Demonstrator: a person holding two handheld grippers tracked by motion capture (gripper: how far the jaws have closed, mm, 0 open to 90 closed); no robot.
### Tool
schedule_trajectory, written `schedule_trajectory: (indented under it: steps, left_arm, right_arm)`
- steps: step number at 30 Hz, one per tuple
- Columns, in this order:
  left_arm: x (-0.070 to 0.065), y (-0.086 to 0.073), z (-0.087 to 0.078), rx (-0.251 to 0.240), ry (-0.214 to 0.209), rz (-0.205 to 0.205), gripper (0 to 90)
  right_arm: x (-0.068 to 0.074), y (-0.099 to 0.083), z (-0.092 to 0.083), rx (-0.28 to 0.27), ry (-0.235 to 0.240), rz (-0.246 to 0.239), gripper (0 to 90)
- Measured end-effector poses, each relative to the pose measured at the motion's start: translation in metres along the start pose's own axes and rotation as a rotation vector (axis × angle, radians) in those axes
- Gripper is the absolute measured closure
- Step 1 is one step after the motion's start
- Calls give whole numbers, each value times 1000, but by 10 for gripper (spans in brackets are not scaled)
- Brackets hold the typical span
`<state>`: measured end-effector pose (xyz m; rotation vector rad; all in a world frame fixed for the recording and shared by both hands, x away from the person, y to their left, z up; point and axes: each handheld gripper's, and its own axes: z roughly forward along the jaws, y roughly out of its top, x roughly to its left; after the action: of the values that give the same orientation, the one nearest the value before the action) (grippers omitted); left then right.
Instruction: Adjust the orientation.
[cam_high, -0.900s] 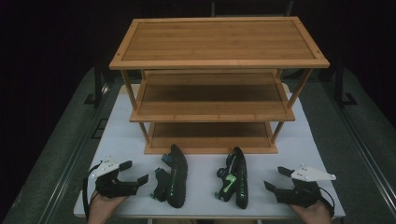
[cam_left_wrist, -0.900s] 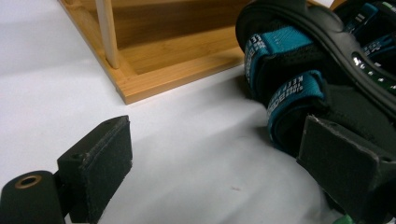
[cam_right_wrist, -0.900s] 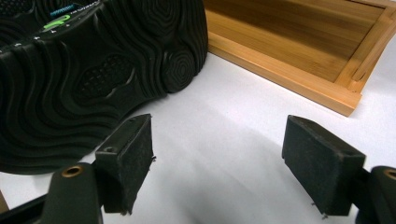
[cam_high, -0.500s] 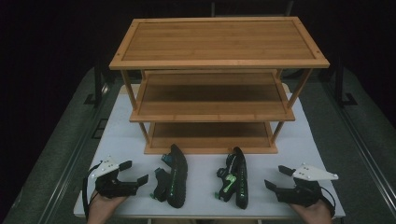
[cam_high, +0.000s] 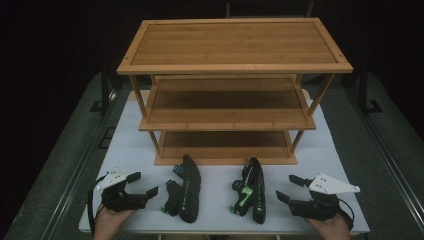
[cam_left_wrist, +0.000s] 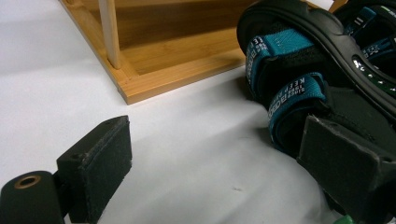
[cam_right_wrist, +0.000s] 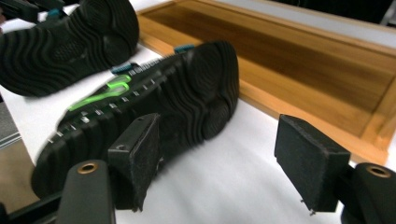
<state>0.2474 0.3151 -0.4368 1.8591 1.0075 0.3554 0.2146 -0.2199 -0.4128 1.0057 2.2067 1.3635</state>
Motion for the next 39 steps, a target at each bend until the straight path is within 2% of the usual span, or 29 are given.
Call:
schedule_trajectory:
  steps: [7, 9, 11, 12, 13, 15, 16, 18, 19, 22, 33, 39]
  left_arm:
    - [0, 0, 0, -5, 0, -6, 88]
    - [0, 0, 0, -1, -1, -5, 88]
    - [0, 0, 0, 0, -1, -6, 88]
    - [1, 0, 0, 0, 0, -7, 89]
    - [0, 0, 0, -3, -1, -9, 89]
    - [0, 0, 0, -1, 1, -9, 89]
    - [0, 0, 0, -1, 1, -9, 88]
    - [0, -1, 0, 0, 6, -11, 88]
    - [1, -1, -1, 2, 17, -16, 88]
    - [2, -1, -1, 0, 15, -23, 88]
    - [1, 0, 0, 2, 1, -16, 89]
    - [1, 0, 0, -2, 2, -17, 88]
  right_arm:
    - [7, 12, 1, -11, 19, -20, 426]
    - [12, 16, 3, -8, 27, -29, 484]
    - [15, 17, 4, -9, 31, -39, 505]
    - [17, 19, 4, -6, 30, -48, 526]
    - [20, 22, 5, -9, 34, -60, 588]
    - [23, 25, 7, -14, 27, -72, 625]
    - [24, 27, 7, -13, 23, -67, 665]
    - [25, 29, 9, -9, 27, -64, 683]
    - [27, 31, 11, -10, 26, -74, 729]
    - [31, 35, 15, -2, 34, -86, 782]
    - [40, 39, 35, 31, 60, -105, 854]
    - [39, 36, 40, 47, 51, -106, 881]
